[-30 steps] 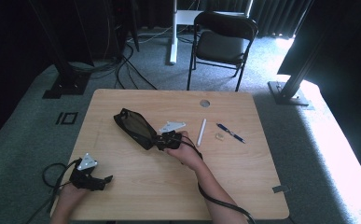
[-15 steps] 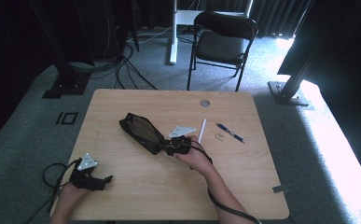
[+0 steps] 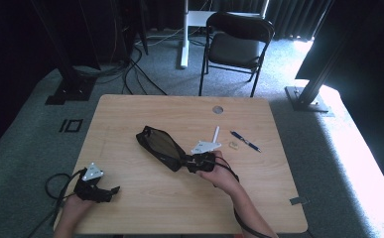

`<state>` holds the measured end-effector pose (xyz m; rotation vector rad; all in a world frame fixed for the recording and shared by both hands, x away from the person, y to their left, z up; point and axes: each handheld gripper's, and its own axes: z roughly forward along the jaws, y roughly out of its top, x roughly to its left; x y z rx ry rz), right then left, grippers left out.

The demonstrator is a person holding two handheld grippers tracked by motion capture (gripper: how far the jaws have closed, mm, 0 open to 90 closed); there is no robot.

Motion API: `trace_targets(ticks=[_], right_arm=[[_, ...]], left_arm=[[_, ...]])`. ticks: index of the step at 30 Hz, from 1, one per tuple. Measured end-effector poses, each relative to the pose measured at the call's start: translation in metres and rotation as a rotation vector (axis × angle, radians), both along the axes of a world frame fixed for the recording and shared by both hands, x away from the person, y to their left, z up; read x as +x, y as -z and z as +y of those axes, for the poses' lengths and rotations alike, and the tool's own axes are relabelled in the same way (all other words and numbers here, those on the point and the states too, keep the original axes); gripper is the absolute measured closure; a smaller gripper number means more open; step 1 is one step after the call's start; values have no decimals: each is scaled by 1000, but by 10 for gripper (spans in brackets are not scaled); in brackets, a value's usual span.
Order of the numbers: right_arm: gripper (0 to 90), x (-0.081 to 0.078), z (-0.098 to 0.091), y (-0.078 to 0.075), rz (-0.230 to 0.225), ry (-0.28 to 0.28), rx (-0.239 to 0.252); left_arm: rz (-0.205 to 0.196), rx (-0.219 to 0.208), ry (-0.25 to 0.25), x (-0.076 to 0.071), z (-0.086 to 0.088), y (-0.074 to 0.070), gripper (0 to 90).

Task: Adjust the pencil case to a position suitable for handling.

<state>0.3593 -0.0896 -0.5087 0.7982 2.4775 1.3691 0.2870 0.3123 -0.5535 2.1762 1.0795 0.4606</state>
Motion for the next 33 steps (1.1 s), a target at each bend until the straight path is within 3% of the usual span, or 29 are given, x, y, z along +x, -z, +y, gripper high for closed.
trace_targets(ticks=[17, 33], right_arm=[[730, -35, -52, 0, 22, -21, -49], [728, -60, -106, -1, 14, 22, -94]], left_arm=[[0, 0, 0, 0, 0, 0, 21], [0, 0, 0, 0, 0, 0, 21]])
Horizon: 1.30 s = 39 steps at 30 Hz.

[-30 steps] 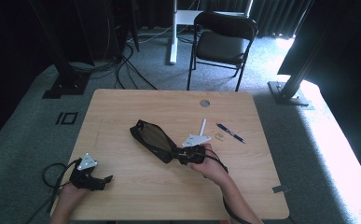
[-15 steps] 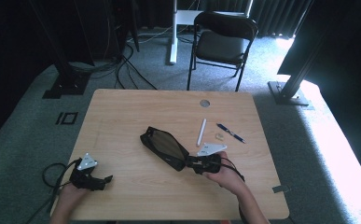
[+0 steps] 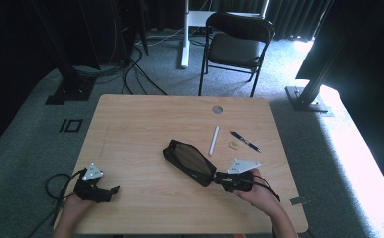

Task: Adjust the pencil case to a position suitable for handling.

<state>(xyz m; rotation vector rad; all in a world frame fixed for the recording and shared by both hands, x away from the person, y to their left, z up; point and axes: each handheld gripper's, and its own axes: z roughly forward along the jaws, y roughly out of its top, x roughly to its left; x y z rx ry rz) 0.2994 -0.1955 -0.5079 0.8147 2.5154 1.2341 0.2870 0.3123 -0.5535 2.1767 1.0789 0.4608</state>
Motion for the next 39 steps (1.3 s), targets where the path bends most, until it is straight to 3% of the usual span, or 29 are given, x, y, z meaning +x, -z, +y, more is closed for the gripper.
trace_targets(ticks=[25, 39], right_arm=[[728, -43, -61, -5, 44, 46, -27], [727, -61, -89, -3, 65, 99, -5]], left_arm=[[0, 0, 0, 0, 0, 0, 21], [0, 0, 0, 0, 0, 0, 21]])
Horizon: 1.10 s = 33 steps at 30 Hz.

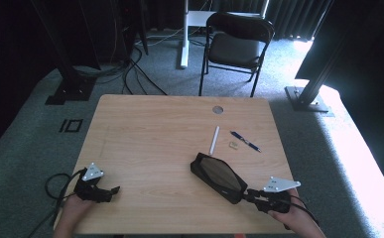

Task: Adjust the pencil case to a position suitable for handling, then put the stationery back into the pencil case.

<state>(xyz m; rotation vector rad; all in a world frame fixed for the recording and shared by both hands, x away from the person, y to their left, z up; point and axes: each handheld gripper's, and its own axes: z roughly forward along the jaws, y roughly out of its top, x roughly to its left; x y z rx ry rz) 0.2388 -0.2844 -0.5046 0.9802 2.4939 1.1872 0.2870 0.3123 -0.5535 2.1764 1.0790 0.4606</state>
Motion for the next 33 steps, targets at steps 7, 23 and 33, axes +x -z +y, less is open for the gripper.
trace_targets(ticks=[7, 23, 33], right_arm=[[724, -4, -7, -3, -4, 1, -26], [561, 1, -9, -13, -20, 9, 19], [533, 8, -13, -25, -42, 23, 58]], left_arm=[[0, 0, 0, 0, 0, 0, 21], [0, 0, 0, 0, 0, 0, 21], [0, 0, 0, 0, 0, 0, 21]])
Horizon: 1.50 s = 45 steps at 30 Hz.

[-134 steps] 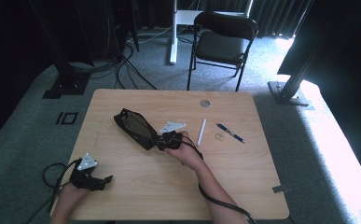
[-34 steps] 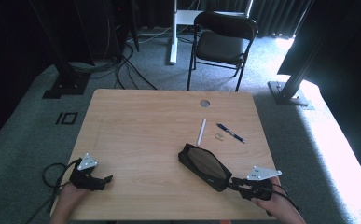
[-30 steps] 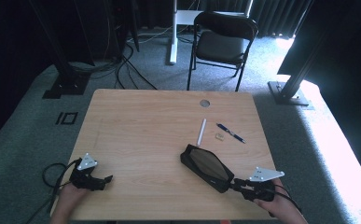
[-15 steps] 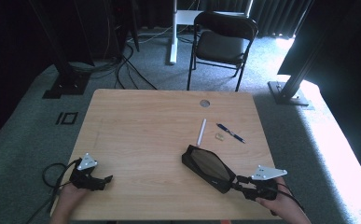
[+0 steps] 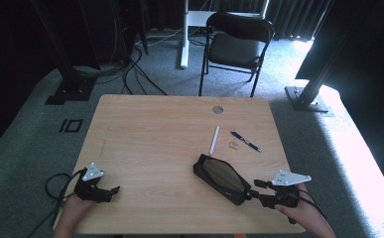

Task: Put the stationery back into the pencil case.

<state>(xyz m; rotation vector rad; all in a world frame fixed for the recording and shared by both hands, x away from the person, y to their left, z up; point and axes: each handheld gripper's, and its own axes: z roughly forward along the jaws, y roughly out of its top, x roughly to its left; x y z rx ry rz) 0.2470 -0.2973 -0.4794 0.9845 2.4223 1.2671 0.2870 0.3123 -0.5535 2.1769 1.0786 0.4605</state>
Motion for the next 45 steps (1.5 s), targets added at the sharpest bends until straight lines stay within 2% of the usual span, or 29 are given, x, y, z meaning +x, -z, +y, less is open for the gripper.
trace_targets(ticks=[9, 18, 26, 32, 39, 45], right_arm=[[532, 17, -6, -8, -28, 45, 45], [532, 40, -8, -9, -49, 92, 66], [541, 65, -14, -9, -100, 146, 63], [542, 84, -16, -5, -117, 165, 60], [559, 103, -18, 3, -110, 199, 66], [547, 126, -20, 14, -105, 237, 46]], left_arm=[[0, 0, 0, 0, 0, 0, 21], [0, 0, -1, 0, 0, 0, 21], [0, 0, 0, 0, 0, 0, 21], [0, 0, 0, 0, 0, 0, 21], [0, -1, -1, 0, 0, 0, 21], [0, 0, -1, 0, 0, 0, 21]])
